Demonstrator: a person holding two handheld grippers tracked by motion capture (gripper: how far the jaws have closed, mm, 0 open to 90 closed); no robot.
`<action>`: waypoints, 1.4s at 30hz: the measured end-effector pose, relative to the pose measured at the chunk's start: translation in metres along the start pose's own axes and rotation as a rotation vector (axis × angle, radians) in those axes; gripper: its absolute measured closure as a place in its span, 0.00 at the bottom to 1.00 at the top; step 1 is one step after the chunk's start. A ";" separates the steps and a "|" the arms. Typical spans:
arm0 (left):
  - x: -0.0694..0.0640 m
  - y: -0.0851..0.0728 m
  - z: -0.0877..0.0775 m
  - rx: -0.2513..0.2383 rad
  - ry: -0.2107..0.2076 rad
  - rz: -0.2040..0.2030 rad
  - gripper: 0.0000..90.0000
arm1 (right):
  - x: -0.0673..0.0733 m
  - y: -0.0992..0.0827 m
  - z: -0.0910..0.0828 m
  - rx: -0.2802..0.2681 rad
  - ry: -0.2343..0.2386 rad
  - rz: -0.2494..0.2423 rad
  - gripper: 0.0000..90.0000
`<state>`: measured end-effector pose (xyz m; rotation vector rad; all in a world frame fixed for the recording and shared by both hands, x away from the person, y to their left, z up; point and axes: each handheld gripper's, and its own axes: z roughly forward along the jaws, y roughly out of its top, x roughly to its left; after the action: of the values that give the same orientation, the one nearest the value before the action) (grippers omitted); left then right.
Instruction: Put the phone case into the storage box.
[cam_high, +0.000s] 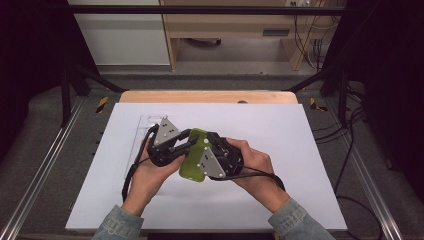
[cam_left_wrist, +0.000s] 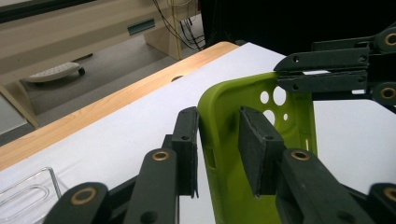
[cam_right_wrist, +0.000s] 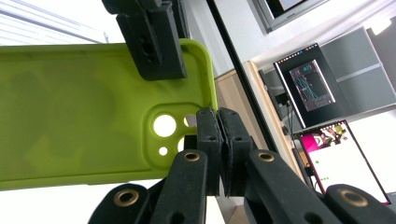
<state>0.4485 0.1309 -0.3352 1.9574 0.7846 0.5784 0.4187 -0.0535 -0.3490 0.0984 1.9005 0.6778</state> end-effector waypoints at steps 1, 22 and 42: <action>0.000 0.000 0.000 0.003 0.003 0.002 0.76 | 0.001 0.001 0.000 0.000 0.000 0.001 0.98; 0.004 -0.001 -0.004 -0.011 -0.002 -0.061 0.88 | 0.009 0.003 -0.004 0.002 -0.041 -0.006 0.98; 0.001 -0.002 -0.001 -0.028 0.067 -0.057 0.93 | 0.010 0.005 -0.003 -0.003 -0.051 0.001 0.97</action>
<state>0.4481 0.1333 -0.3363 1.8922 0.8667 0.6198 0.4109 -0.0471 -0.3544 0.1131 1.8507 0.6729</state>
